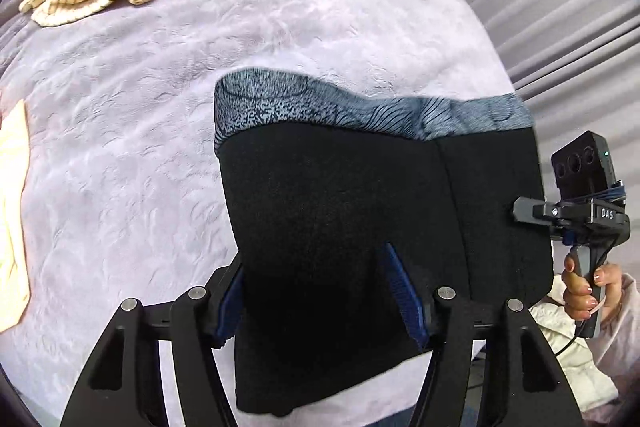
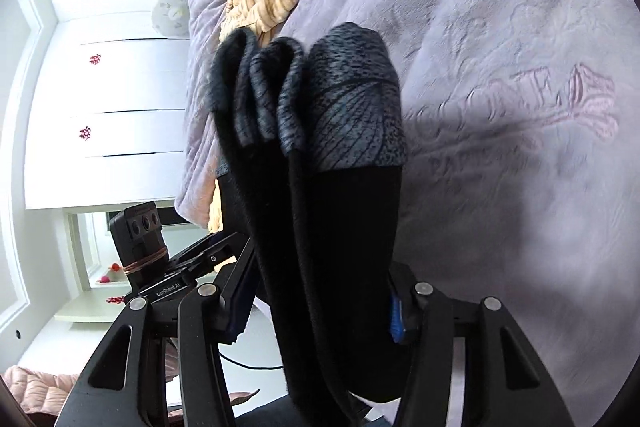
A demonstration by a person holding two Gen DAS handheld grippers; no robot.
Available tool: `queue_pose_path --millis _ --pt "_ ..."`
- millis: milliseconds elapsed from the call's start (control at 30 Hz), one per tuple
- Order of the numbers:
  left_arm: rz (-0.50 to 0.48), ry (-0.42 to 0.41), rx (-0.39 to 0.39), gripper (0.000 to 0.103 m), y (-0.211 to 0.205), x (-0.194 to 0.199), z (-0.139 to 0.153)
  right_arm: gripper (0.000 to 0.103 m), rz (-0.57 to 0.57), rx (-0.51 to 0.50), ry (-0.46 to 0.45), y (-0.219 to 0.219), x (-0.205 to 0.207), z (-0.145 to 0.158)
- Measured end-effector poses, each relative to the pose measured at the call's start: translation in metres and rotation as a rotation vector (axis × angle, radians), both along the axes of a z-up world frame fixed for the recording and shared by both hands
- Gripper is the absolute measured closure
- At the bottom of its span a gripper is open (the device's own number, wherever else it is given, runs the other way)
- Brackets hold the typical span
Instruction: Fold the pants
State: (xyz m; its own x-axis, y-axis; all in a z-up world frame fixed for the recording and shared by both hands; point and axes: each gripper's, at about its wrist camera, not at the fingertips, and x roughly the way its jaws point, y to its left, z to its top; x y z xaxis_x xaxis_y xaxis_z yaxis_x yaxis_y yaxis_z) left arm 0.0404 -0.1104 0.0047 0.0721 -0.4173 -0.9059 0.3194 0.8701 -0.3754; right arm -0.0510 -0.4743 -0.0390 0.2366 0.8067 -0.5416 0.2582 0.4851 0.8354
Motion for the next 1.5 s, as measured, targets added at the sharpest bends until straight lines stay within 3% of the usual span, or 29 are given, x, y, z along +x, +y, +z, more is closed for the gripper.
queue_pose_path --millis 367,500,600,733,833,933,967,1033,1067,1167,1333,1500 --pt "-0.004 -0.038 -0.005 0.038 0.085 -0.040 0.024 0.047 -0.033 0.009 -0.027 0.084 -0.047 0.018" --pt "0.036 -0.026 0.046 0.038 0.090 -0.049 0.004 0.047 -0.012 -0.021 0.002 0.124 -0.055 0.005" --pt "0.094 -0.019 0.142 0.038 0.107 -0.053 -0.020 0.047 -0.002 -0.066 0.046 0.150 -0.058 -0.009" --pt "0.143 0.045 0.301 0.038 0.128 -0.062 -0.050 0.042 0.057 -0.262 0.124 0.179 -0.060 -0.024" --pt "0.185 0.063 0.293 0.038 0.150 -0.075 -0.050 0.037 0.071 -0.384 0.133 0.184 -0.066 -0.016" --pt "0.192 0.023 0.306 0.037 0.162 -0.088 -0.039 0.037 0.037 -0.480 0.119 0.177 -0.076 0.002" --pt "0.184 0.013 0.308 0.037 0.163 -0.092 -0.036 0.039 0.024 -0.492 0.106 0.174 -0.079 0.007" --pt "0.148 0.001 0.326 0.036 0.160 -0.098 -0.039 0.058 -0.006 -0.514 0.071 0.171 -0.087 0.019" --pt "0.126 -0.002 0.346 0.036 0.155 -0.102 -0.043 0.063 -0.015 -0.513 0.052 0.171 -0.089 0.023" --pt "0.094 -0.008 0.376 0.036 0.147 -0.113 -0.052 0.066 -0.022 -0.495 -0.002 0.183 -0.097 0.035" --pt "0.060 -0.028 0.392 0.036 0.122 -0.116 -0.055 0.066 0.102 -0.593 -0.026 0.226 -0.101 0.033" --pt "0.053 -0.009 0.377 0.036 0.115 -0.119 -0.053 0.066 0.290 -0.866 -0.035 0.259 -0.103 0.005"
